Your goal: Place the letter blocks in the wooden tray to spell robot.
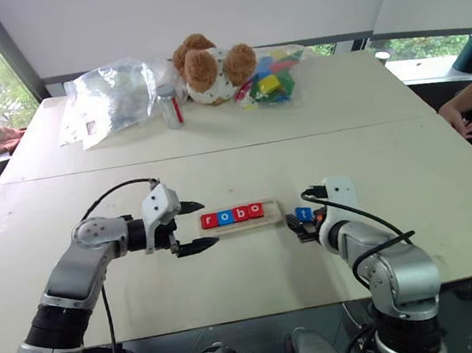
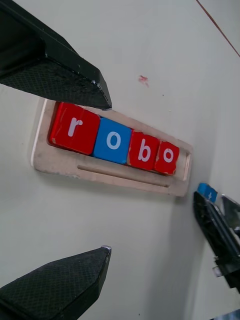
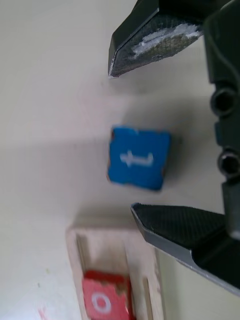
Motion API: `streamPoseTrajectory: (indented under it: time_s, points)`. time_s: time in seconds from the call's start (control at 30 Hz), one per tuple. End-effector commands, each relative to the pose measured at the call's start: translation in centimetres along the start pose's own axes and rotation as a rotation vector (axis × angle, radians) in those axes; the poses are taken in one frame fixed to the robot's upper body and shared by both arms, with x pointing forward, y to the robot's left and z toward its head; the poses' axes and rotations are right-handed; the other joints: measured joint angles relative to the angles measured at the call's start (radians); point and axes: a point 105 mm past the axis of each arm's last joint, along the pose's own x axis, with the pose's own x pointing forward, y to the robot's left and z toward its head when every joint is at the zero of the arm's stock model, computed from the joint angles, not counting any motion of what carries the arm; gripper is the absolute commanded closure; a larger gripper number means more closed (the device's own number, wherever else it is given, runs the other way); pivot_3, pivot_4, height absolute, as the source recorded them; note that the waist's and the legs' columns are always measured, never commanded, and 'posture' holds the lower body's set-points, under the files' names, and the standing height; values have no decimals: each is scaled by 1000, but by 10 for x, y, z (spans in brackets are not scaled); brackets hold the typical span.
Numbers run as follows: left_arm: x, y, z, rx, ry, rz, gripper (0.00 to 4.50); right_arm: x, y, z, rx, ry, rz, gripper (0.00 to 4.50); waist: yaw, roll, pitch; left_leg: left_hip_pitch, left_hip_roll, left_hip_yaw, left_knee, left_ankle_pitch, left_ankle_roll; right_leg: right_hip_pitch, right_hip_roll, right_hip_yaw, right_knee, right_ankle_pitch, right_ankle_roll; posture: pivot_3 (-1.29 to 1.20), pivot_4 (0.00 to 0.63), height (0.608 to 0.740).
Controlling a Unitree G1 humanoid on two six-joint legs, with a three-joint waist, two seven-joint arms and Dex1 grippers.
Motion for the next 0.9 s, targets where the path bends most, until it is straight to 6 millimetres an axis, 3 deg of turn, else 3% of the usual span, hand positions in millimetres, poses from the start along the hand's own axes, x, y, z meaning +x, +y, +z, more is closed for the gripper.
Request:
streamPoseTrajectory:
  time_s: [0.03,0.2,0.27,0.37,0.53,0.9]
  points:
    - [-13,11,5,41,0,37,0,-17,-6,32,-79,-129,40,29,-1,0,0,0,0,0,0,0,0,0,0,0,0,0,0,0,150,740]
    - [-21,15,-3,38,36,25,0,-29,3,48,-280,-217,432,29,-2,-1,1,0,1,0,-1,-1,1,0,1,-2,-2,0,0,0,150,740]
    - [-23,18,-7,41,52,22,0,-36,2,37,-449,-216,634,29,2,-1,1,0,1,0,-1,-1,2,1,1,-2,-4,0,0,0,150,740]
    - [-25,23,-8,51,65,22,0,-36,-17,17,-645,-165,834,29,1,-3,2,0,0,0,0,-3,5,4,2,-3,-6,0,1,0,150,740]
    - [-30,27,-7,62,76,31,0,0,-43,18,-780,-161,877,29,-7,-5,4,1,0,3,3,-3,5,4,1,-1,-4,0,1,0,150,740]
    - [-28,17,-3,41,57,63,0,28,-40,14,-727,-172,944,29,3,-4,4,-1,1,3,2,-3,5,1,-2,0,-4,0,1,0,150,740]
